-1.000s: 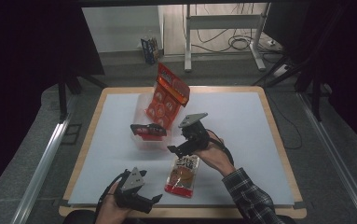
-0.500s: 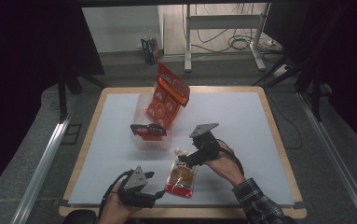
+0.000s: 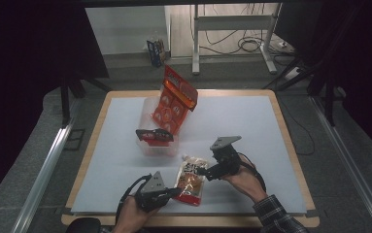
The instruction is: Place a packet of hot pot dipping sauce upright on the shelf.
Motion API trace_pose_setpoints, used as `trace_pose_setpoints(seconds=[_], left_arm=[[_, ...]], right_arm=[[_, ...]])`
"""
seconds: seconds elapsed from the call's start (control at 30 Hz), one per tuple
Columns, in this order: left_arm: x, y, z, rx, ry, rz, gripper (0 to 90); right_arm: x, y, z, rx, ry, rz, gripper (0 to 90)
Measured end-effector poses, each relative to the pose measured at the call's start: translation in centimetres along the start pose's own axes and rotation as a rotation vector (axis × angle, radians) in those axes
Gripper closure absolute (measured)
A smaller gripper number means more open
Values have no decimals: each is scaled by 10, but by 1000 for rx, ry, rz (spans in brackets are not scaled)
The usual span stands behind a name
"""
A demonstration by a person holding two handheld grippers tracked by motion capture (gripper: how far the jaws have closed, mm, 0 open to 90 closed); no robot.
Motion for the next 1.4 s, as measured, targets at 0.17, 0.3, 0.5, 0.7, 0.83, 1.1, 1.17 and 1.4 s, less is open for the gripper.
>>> trace_pose_setpoints(seconds=[0.17,0.3,0.5,0.7,0.83,1.1,1.17,1.4], left_arm=[[-1,12,1,-21,14,9,900],[-2,21,2,-23,15,12,900],[-5,29,-4,-60,-36,-24,900],[-4,32,-9,-98,-35,-1,900],[-5,32,-11,-105,-62,-5,900],[-3,31,-12,-111,-51,12,900],[-3,31,-12,-109,-55,11,900],[-3,31,-12,-117,-54,10,900]], right_arm=[[3,-4,-9,-2,21,-6,26],[5,-2,-15,-20,34,-6,26],[5,7,-23,-66,22,5,26],[0,13,-26,-91,14,36,26],[-4,18,-27,-101,19,63,25],[-9,36,-26,-117,30,123,14],[-9,38,-24,-107,31,135,16],[-12,38,-18,-82,109,241,97]])
Point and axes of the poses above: each handheld gripper's, and its own axes: y roughly forward along the jaws, z roughly out of its top, x roughly to its right, the point moved 8 cm from there along y, roughly forward along the jaws, and after that the axes turned 4 degrees about -z, right-handed, at the moved point
